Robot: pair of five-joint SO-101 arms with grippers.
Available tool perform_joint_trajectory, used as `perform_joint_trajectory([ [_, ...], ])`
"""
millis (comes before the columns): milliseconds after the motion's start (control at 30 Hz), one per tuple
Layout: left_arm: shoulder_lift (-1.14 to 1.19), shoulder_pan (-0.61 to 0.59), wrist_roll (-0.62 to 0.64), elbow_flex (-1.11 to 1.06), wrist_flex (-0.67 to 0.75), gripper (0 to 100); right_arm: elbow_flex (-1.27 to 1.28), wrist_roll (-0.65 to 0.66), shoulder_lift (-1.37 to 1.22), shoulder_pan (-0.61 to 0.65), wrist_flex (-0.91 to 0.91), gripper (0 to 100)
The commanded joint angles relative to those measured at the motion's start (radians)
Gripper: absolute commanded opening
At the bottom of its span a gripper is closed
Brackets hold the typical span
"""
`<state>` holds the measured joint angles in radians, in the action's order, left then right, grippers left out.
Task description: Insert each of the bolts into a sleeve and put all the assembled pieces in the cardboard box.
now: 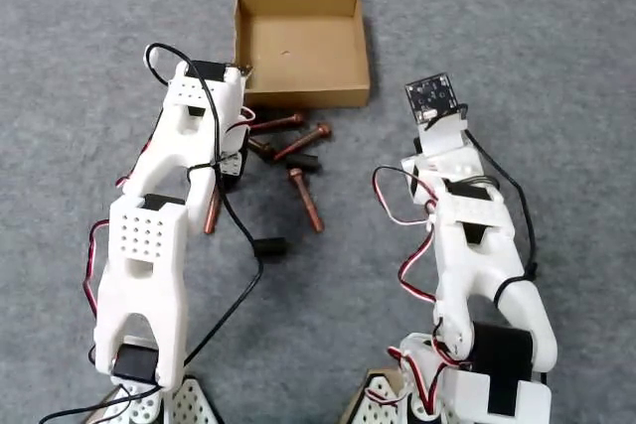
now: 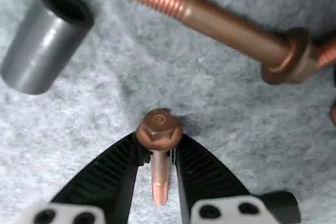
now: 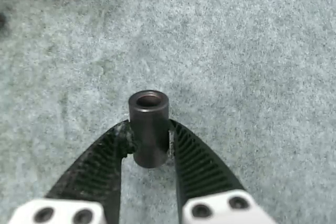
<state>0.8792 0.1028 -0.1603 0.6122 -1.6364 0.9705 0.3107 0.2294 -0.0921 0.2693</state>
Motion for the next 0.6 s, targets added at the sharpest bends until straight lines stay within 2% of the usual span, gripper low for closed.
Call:
perform_joint_trajectory([
  [0, 0.004, -0.003, 0.052, -0.011, 0.026, 5, -0.035, -0.009, 0.004, 0.007, -0.023, 0.2],
  [133, 0.005, 0.008, 0.120, -0.031, 0.034, 2, -0.035, -0.009, 0.004, 0.007, -0.023, 0.2],
  [400, -0.031, 0.003, 0.161, -0.063, 0.081, 2, -0.035, -0.009, 0.004, 0.007, -0.023, 0.2],
  [567, -0.153, 0.020, 0.164, -0.242, 0.215, 2, -0.035, -0.009, 0.004, 0.005, -0.023, 0.2],
])
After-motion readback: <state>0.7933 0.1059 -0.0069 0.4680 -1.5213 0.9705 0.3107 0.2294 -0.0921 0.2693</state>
